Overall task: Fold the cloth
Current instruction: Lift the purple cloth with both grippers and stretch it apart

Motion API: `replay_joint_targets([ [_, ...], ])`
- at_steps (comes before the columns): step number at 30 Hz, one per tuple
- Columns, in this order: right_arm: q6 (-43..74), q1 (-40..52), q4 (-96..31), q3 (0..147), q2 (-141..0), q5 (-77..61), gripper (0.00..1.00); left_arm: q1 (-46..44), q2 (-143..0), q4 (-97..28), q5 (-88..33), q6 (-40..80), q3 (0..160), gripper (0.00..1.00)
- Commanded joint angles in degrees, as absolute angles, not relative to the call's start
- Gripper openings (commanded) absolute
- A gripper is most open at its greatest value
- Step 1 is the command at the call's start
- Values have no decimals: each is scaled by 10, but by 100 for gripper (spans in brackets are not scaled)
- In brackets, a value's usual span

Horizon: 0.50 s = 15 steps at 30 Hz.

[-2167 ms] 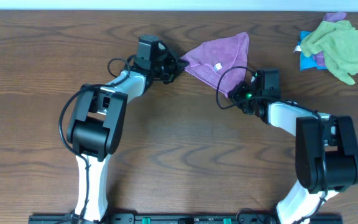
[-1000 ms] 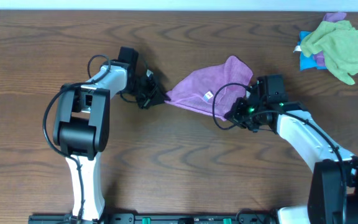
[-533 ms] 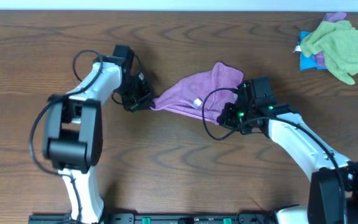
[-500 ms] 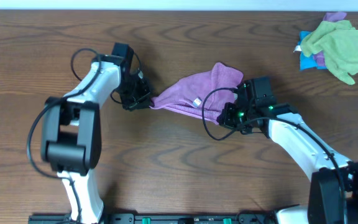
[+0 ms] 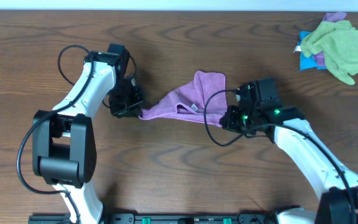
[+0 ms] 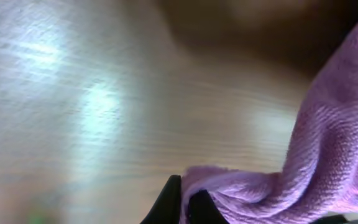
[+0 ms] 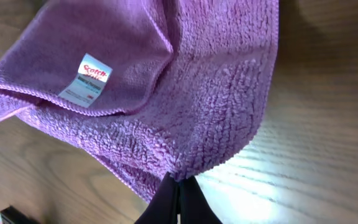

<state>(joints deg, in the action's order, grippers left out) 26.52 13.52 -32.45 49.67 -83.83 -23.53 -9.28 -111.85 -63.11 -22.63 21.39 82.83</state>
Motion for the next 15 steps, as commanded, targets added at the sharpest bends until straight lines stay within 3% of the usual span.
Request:
replay_joint_targets([
  [1, 252, 131, -336, 491, -805, -204, 1, -95, -1113, -650, -174, 202, 826, 6],
  [15, 260, 131, -356, 491, -708, -206, 1, -102, -1006, -693, -176, 215, 826, 6],
])
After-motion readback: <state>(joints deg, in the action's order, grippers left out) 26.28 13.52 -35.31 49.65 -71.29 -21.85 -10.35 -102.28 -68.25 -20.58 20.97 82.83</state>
